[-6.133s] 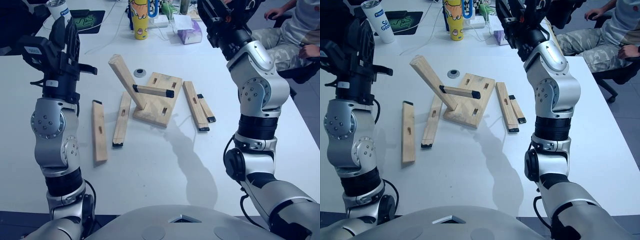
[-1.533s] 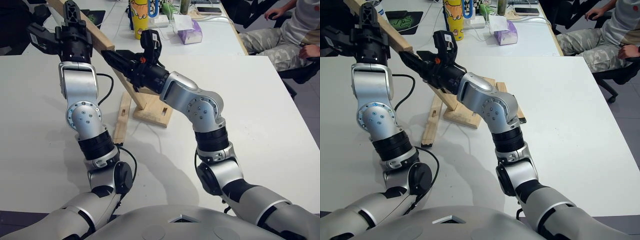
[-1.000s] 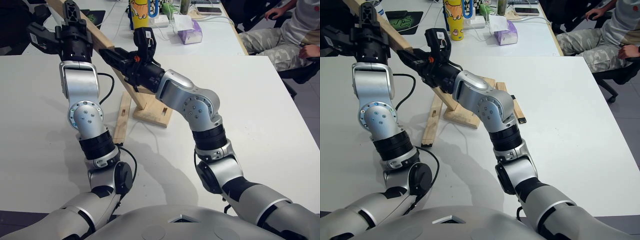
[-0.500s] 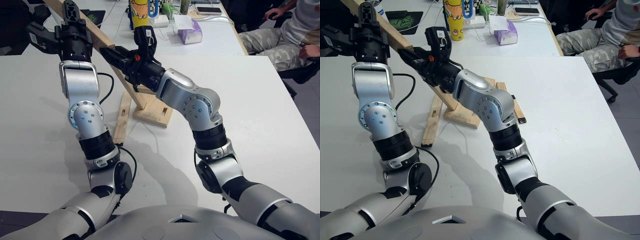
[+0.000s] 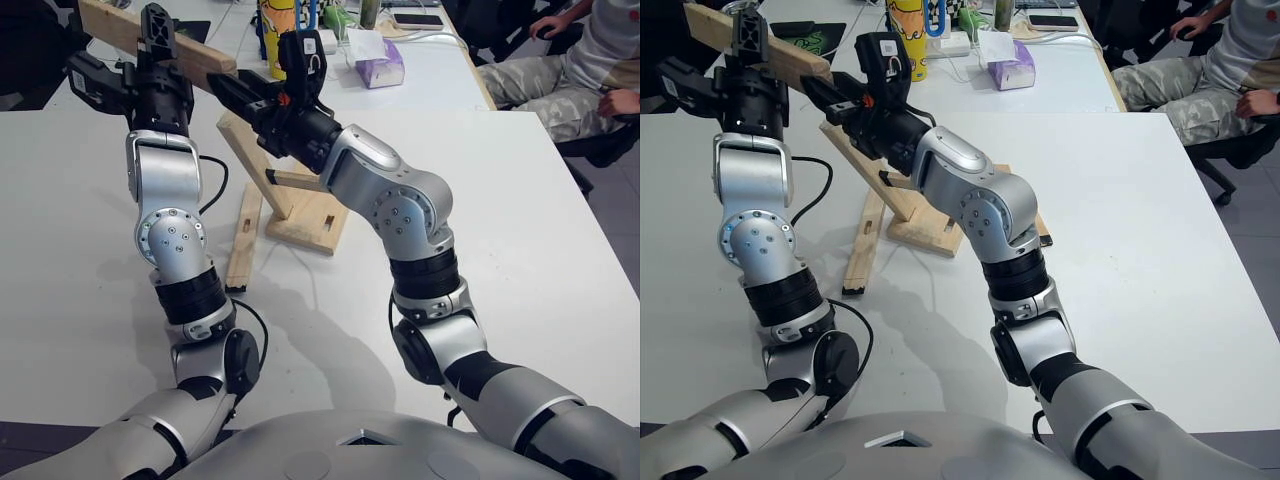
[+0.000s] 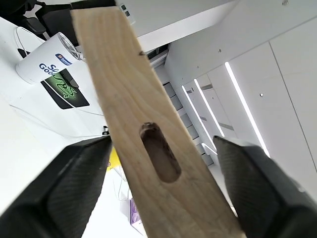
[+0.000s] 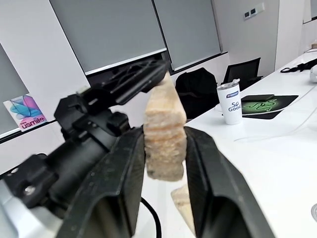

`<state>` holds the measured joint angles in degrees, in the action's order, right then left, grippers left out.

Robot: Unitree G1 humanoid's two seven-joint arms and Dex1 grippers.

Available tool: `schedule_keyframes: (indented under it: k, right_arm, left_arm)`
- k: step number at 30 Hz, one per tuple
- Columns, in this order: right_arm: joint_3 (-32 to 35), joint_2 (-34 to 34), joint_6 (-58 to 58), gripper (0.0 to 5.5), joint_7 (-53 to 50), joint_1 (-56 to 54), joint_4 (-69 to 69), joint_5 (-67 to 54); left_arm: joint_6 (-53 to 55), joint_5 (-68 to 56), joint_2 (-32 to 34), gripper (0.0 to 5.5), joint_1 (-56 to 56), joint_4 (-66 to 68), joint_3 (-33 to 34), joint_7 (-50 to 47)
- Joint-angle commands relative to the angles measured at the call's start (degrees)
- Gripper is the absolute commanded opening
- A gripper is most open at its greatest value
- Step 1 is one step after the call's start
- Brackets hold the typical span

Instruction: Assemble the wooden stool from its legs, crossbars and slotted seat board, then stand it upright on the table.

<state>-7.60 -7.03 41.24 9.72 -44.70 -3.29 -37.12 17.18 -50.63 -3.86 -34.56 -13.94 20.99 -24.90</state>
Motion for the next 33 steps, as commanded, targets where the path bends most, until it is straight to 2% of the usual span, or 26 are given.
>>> schedule_keyframes:
  k: [1, 16, 22, 33]
  right_arm:
    - [1.4, -1.2, -0.9, 1.07, 0.9, -3.0, -1.8, 0.1]
    - [8.1, 2.8, -1.4, 1.07, 0.8, -7.4, -1.0, -0.5]
    - [8.0, 2.6, -1.4, 1.07, 0.9, -7.0, -0.6, 0.5]
    - [9.9, 3.1, -2.6, 1.06, 1.0, -8.3, 0.7, 2.3]
  left_arm:
    - [0.3, 1.7, 3.4, 3.68, 1.0, -0.7, 0.8, 1.7]
    - [0.6, 2.1, 6.4, 3.68, 2.3, -1.8, 2.0, 4.8]
    - [1.9, -0.7, 5.9, 4.71, 1.2, -2.8, 2.1, 5.0]
    - [1.6, -2.0, 5.9, 4.74, 2.3, -2.8, 3.9, 3.9]
